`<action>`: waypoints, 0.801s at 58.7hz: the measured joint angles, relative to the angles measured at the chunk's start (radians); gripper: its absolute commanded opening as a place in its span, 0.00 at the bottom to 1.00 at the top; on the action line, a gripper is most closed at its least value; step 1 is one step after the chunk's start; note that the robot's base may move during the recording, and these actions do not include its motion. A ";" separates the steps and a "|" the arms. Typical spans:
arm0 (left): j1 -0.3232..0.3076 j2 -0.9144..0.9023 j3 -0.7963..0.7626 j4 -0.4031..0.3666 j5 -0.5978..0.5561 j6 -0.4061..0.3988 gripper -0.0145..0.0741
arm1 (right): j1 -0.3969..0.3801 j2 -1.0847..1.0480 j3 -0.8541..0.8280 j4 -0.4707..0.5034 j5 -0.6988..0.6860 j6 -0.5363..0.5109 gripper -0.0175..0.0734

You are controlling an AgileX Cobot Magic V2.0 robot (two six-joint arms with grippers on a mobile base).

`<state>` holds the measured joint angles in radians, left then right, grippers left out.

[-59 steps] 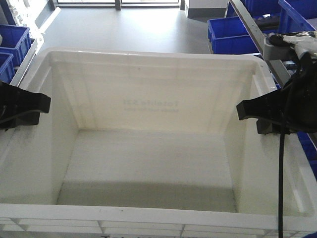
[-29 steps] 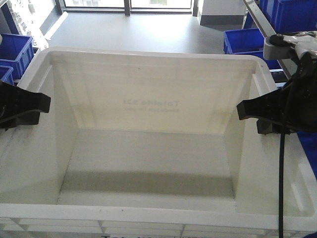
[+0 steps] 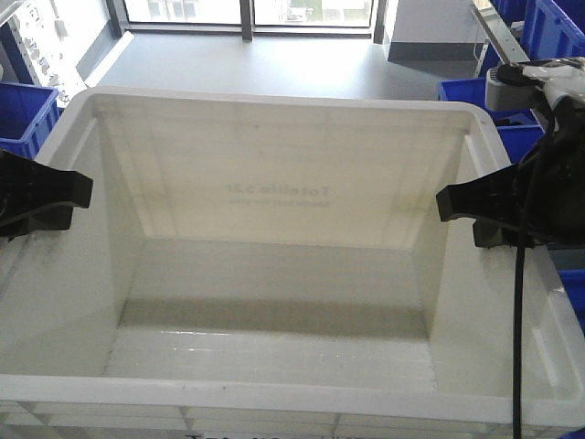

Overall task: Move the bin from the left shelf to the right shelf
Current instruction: 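Keep holding the crate while the base drives past the windows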

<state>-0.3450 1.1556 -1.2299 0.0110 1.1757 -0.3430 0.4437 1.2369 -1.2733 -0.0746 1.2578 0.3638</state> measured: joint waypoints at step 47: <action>0.000 0.000 0.000 0.000 0.000 0.000 0.16 | 0.000 0.000 0.000 0.000 0.000 0.000 0.21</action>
<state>-0.3450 1.1556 -1.2299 0.0110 1.1754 -0.3430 0.4437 1.2369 -1.2733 -0.0746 1.2578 0.3638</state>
